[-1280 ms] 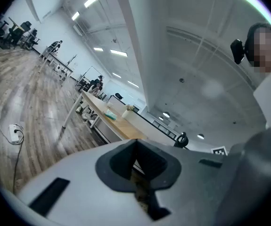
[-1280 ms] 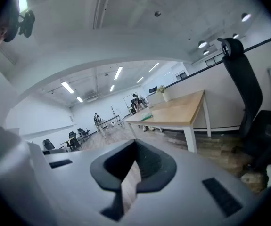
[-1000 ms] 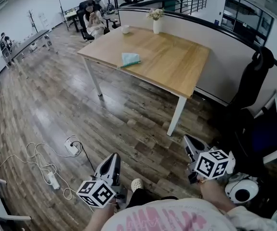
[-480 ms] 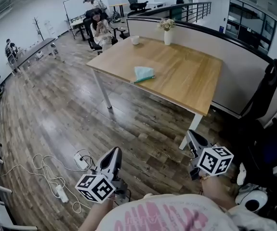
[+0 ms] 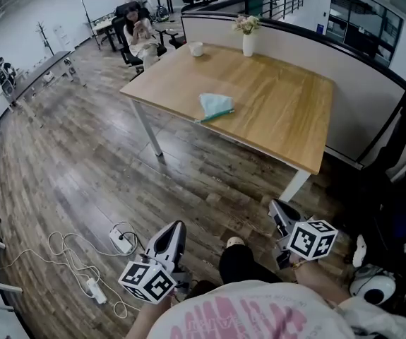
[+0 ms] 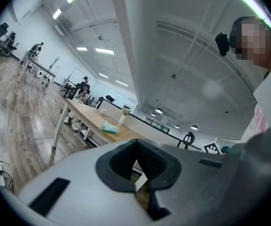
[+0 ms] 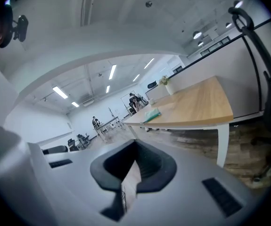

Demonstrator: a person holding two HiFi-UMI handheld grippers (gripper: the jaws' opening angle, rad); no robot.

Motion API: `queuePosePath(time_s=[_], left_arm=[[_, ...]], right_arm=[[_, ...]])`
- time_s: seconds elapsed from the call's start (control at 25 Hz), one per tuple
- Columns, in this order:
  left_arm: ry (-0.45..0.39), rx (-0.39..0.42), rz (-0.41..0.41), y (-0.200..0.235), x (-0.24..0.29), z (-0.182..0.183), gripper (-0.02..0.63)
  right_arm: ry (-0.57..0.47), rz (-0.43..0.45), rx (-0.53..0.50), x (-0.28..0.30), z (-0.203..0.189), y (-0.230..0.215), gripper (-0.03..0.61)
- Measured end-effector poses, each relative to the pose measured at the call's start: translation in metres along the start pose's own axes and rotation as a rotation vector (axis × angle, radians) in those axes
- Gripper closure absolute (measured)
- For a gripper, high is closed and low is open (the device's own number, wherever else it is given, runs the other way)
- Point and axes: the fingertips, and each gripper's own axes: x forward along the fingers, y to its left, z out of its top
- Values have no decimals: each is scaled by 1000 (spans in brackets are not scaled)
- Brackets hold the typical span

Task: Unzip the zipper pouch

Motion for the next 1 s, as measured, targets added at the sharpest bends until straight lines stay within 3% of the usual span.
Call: queuePosePath(time_s=[0.32,1.0], left_arm=[[18,-13,49,55,61,13,615],[-73,-73,93,122,233,92,614]], right_arm=[[105,-3,-35,87,14,-25,583],[135,51,-82,263,135,-72,581]])
